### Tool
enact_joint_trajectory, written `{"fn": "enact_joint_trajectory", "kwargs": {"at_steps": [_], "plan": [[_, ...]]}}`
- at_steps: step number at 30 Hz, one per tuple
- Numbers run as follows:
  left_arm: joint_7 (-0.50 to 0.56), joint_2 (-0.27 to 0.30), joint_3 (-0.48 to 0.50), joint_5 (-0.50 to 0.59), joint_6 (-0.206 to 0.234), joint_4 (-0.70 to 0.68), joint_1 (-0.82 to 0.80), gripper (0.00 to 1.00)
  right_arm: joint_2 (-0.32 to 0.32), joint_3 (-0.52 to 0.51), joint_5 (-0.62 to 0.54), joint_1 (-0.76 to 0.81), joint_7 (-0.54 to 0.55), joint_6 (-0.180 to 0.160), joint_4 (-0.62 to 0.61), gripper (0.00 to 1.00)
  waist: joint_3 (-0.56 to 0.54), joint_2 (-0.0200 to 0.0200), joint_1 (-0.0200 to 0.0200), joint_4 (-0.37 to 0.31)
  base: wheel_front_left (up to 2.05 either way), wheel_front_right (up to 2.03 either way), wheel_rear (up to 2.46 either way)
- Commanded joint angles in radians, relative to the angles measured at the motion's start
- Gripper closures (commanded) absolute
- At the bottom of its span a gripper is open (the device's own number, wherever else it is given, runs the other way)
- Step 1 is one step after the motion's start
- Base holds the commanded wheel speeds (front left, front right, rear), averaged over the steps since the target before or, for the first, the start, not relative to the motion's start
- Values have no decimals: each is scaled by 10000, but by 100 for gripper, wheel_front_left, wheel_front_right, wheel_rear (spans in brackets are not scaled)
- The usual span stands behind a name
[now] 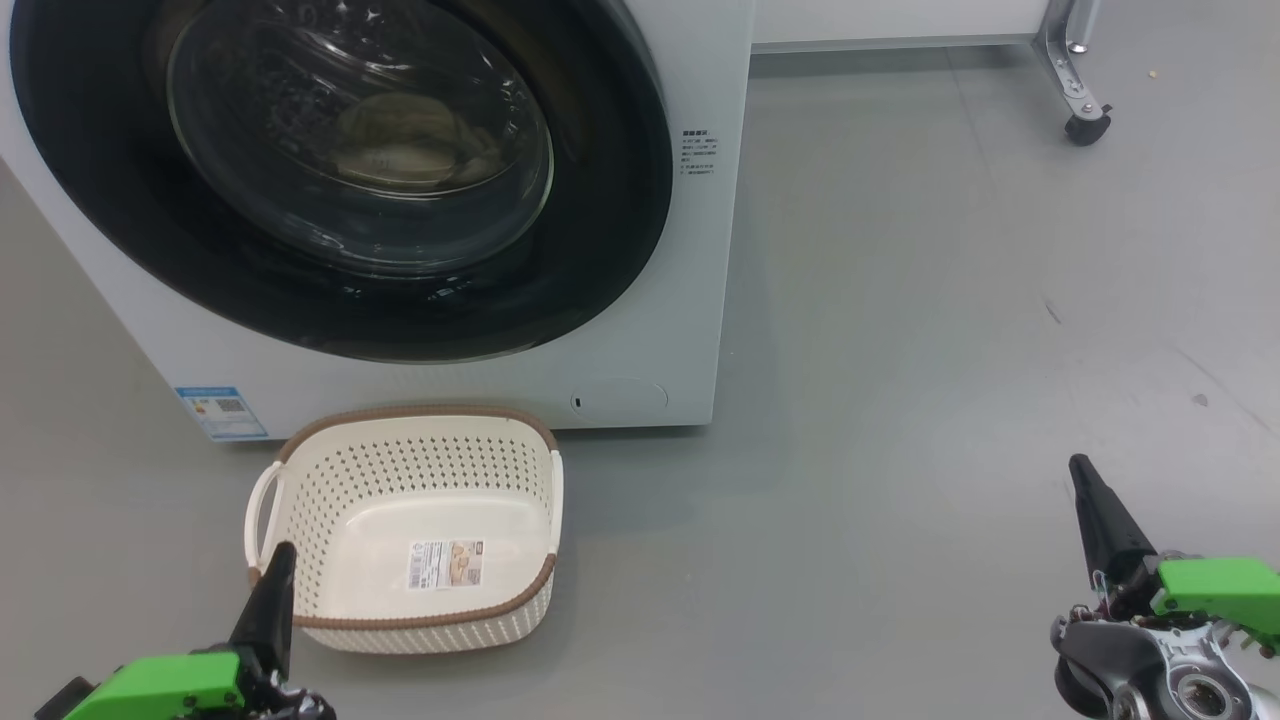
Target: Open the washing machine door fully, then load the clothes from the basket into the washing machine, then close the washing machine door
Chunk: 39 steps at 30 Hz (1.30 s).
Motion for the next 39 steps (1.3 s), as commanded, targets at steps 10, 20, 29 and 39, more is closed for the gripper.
{"fn": "enact_joint_trajectory", "kwargs": {"at_steps": [10,20,29,39], "plan": [[67,73,370,-31,-73,-374,-511,100,-217,209,79,-540,56,-27,-366,100,0,0,0,0,0,0,0],[70,71,373,-29,-73,-374,-511,100,-217,209,79,-540,56,-27,-366,100,0,0,0,0,0,0,0],[71,69,376,-27,-73,-374,-511,100,-217,209,79,-540,56,-27,-366,100,0,0,0,0,0,0,0],[73,67,378,-25,-73,-374,-511,100,-217,209,80,-540,56,-27,-366,100,0,0,0,0,0,0,0]]}}
